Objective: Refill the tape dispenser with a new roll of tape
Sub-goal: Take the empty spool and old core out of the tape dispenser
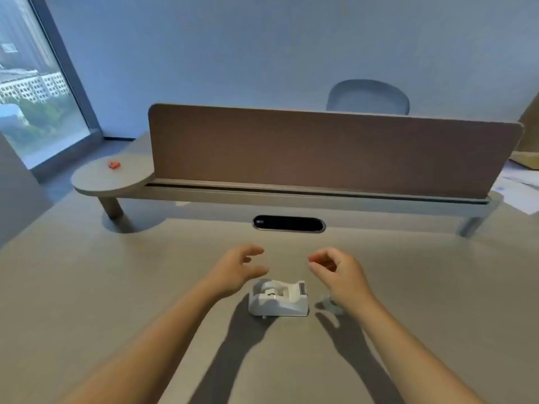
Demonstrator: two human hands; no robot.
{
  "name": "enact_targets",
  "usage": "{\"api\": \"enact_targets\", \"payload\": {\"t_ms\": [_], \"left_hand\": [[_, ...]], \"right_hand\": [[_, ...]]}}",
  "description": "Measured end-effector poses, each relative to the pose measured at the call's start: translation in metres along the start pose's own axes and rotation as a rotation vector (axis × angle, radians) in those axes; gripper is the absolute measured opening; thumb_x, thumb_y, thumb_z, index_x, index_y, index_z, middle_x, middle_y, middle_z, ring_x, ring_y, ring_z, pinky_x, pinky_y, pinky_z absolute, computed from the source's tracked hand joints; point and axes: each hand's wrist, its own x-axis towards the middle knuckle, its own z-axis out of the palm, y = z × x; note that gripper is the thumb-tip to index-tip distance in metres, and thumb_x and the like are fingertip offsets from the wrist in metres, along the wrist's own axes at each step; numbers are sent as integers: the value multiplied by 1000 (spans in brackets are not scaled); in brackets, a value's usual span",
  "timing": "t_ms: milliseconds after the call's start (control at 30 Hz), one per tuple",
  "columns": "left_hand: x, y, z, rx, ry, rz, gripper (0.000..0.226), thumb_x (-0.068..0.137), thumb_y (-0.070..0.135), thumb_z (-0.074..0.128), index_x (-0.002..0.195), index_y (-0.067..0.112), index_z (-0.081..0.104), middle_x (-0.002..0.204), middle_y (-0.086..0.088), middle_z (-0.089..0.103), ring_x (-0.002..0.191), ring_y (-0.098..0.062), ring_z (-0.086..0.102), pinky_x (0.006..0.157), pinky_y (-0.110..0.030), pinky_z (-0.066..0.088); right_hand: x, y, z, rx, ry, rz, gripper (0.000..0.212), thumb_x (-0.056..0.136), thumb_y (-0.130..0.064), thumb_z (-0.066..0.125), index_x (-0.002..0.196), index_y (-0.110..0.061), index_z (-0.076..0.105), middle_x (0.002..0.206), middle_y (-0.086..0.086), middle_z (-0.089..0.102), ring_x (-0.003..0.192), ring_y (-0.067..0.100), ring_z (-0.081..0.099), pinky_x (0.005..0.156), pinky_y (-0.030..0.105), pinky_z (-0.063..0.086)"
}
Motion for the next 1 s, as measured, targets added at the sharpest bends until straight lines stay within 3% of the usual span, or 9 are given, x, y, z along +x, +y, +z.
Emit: {"api": "enact_targets", "payload": {"t_ms": [133,200,300,467,667,833,1000], "left_hand": [[9,-36,16,81,-31,-60,57,80,19,61,132,16,37,144,-6,38,130,-23,36,107,-35,31],[12,-49,24,108,-48,-71,62,79,17,61,134,19,32,147,-5,34,132,-23,34,109,-37,30],[19,-61,30,77,-55,-69,66,78,14,62,136,18,30,147,-5,34,131,-24,35,108,-35,31],[27,-75,36,-71,-47,-69,60,74,8,66,129,14,42,133,-9,51,108,-18,52,91,-23,41],[32,-81,39,-99,8,-53,55,70,7,69,121,14,52,125,-13,57,107,-26,56,96,-38,45],[36,-83,40,-99,3,-34,54,69,6,69,120,15,53,123,-12,58,98,-18,53,93,-33,44],[34,-81,41,-23,14,-22,55,73,11,67,125,17,49,128,-8,55,110,-22,53,93,-29,41]], "right_hand": [[14,25,33,-98,-51,46,19,83,-10,55,99,-4,62,86,-8,59,95,19,53,87,38,48],[18,37,49,-170,-52,27,21,83,-13,54,102,-8,61,105,3,64,105,22,52,93,38,43],[25,50,66,-249,-69,17,23,84,-17,53,106,-14,59,116,3,61,112,22,45,96,37,36],[33,65,83,-313,-77,25,15,83,-22,54,97,-21,59,110,-1,63,109,21,44,79,30,26],[39,68,85,-277,-57,-11,6,81,-16,56,82,-22,58,101,3,65,103,22,47,79,29,24],[37,71,93,-317,16,-70,11,81,-18,56,89,-15,64,99,0,66,99,19,50,75,22,16],[36,72,94,-328,25,-115,11,82,-21,56,89,-17,63,98,-2,65,97,18,50,75,21,15]]}}
